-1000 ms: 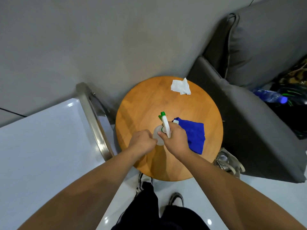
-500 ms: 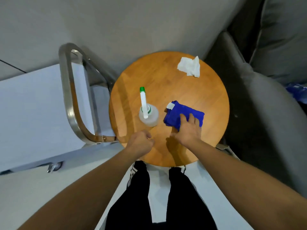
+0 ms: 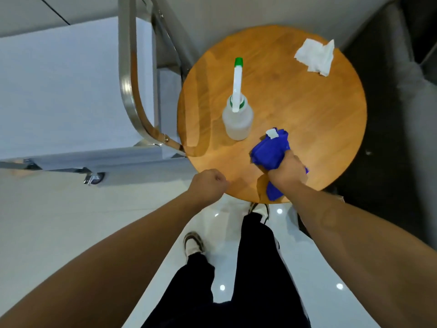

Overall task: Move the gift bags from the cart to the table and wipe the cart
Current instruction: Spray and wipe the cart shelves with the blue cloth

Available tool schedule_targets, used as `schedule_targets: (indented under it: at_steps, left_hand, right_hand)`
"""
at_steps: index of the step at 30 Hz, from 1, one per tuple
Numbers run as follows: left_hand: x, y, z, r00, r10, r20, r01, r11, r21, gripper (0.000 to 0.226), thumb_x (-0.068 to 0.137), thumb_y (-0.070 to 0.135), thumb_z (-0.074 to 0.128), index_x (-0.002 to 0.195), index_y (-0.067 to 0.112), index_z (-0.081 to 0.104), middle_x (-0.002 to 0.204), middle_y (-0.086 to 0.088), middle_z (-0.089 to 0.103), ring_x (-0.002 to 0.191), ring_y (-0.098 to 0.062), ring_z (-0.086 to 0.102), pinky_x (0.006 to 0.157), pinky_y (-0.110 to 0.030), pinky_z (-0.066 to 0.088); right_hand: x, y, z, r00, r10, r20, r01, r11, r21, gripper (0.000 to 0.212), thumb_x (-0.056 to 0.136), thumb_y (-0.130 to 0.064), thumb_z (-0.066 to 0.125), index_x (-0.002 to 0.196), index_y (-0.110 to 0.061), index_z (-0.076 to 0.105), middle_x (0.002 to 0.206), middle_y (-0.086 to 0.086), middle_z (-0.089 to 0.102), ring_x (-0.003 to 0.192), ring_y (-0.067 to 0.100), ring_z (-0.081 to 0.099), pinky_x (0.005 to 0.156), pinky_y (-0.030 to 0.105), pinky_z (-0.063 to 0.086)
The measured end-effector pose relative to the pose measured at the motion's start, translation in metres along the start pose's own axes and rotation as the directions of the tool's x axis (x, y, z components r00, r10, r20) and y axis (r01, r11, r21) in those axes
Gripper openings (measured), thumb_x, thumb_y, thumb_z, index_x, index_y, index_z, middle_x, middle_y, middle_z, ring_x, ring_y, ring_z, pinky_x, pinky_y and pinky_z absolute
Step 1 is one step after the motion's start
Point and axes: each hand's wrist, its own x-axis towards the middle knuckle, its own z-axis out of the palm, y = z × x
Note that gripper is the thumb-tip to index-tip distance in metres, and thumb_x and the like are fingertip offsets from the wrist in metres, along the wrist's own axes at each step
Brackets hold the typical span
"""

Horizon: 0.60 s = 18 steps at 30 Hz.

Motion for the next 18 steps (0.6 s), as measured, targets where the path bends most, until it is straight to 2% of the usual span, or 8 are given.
schedule_targets:
  at_steps: [3, 5, 8, 9, 12, 14, 16, 18]
  left_hand:
    - [-0.011, -0.008, -0.006, 1.0, 0.024, 0.0, -0.024, 0.999, -0.043, 0.014, 0.093, 0.024, 0.066, 0.105, 0.016, 0.07, 0.11, -0.002, 0.064, 0.1, -0.02, 0.058, 0.081, -0.028, 0.052]
    - [-0.019, -0.02, -0.013, 0.999, 0.046, -0.005, -0.046, 0.997, -0.059, 0.01, 0.092, 0.016, 0.063, 0.1, 0.02, 0.069, 0.111, -0.002, 0.064, 0.096, -0.018, 0.058, 0.07, -0.023, 0.047]
    - [-0.036, -0.048, -0.035, 0.996, 0.089, -0.018, -0.09, 0.993, -0.082, 0.015, 0.092, 0.011, 0.058, 0.095, 0.024, 0.065, 0.108, -0.001, 0.065, 0.101, -0.021, 0.06, 0.079, -0.025, 0.047]
    - [-0.043, -0.06, -0.045, 0.995, 0.099, -0.018, -0.1, 0.992, -0.08, 0.015, 0.092, 0.01, 0.056, 0.094, 0.024, 0.063, 0.103, 0.0, 0.064, 0.1, -0.022, 0.06, 0.081, -0.026, 0.047]
    - [-0.066, -0.1, -0.085, 0.993, 0.112, -0.039, -0.115, 0.989, -0.097, 0.012, 0.091, 0.008, 0.056, 0.095, 0.018, 0.062, 0.097, 0.0, 0.062, 0.094, -0.022, 0.058, 0.08, -0.029, 0.047]
    - [-0.08, -0.124, -0.116, 0.988, 0.118, -0.095, -0.128, 0.986, -0.104, 0.01, 0.089, 0.007, 0.058, 0.092, 0.016, 0.062, 0.094, -0.002, 0.062, 0.091, -0.022, 0.059, 0.081, -0.035, 0.051]
    - [-0.094, -0.143, -0.149, 0.976, 0.13, -0.176, -0.154, 0.979, -0.13, 0.01, 0.089, 0.01, 0.062, 0.091, 0.019, 0.062, 0.096, 0.001, 0.064, 0.097, -0.024, 0.064, 0.091, -0.041, 0.055]
    - [-0.106, -0.158, -0.178, 0.955, 0.138, -0.261, -0.186, 0.968, -0.168, 0.009, 0.089, 0.016, 0.068, 0.094, 0.022, 0.064, 0.101, 0.001, 0.066, 0.102, -0.023, 0.064, 0.094, -0.042, 0.055]
  right_hand:
    - [-0.038, -0.006, 0.012, 0.986, 0.063, 0.153, -0.104, 0.955, 0.277, 0.043, 0.074, -0.013, 0.071, 0.113, -0.014, 0.053, 0.098, 0.003, 0.059, 0.091, 0.026, 0.059, 0.075, 0.041, 0.053]
    - [-0.069, -0.019, 0.021, 0.968, 0.1, 0.229, -0.204, 0.847, 0.491, 0.039, 0.066, -0.012, 0.072, 0.103, -0.015, 0.058, 0.095, 0.004, 0.064, 0.088, 0.027, 0.063, 0.077, 0.042, 0.057]
    - [-0.117, -0.053, 0.036, 0.949, 0.022, 0.315, -0.253, 0.648, 0.718, 0.02, 0.069, -0.004, 0.062, 0.088, -0.009, 0.063, 0.083, 0.008, 0.067, 0.068, 0.025, 0.062, 0.057, 0.031, 0.05]
    - [-0.134, -0.067, 0.041, 0.93, -0.017, 0.367, -0.293, 0.57, 0.768, 0.014, 0.07, -0.002, 0.059, 0.083, -0.007, 0.062, 0.08, 0.009, 0.065, 0.064, 0.025, 0.059, 0.057, 0.029, 0.046]
    - [-0.183, -0.112, 0.057, 0.858, -0.146, 0.492, -0.398, 0.417, 0.817, 0.02, 0.07, -0.007, 0.052, 0.084, -0.005, 0.066, 0.087, 0.013, 0.068, 0.071, 0.031, 0.063, 0.067, 0.032, 0.048]
    - [-0.212, -0.145, 0.066, 0.83, -0.228, 0.51, -0.411, 0.37, 0.834, 0.027, 0.071, -0.008, 0.048, 0.087, -0.005, 0.069, 0.089, 0.012, 0.07, 0.073, 0.031, 0.066, 0.07, 0.035, 0.051]
    - [-0.238, -0.178, 0.073, 0.795, -0.324, 0.512, -0.428, 0.299, 0.853, 0.031, 0.075, -0.009, 0.044, 0.095, -0.004, 0.067, 0.093, 0.013, 0.07, 0.078, 0.032, 0.068, 0.075, 0.037, 0.054]
    - [-0.257, -0.207, 0.078, 0.77, -0.412, 0.488, -0.428, 0.235, 0.873, 0.036, 0.084, -0.01, 0.043, 0.11, -0.002, 0.066, 0.105, 0.016, 0.071, 0.089, 0.034, 0.07, 0.083, 0.041, 0.057]
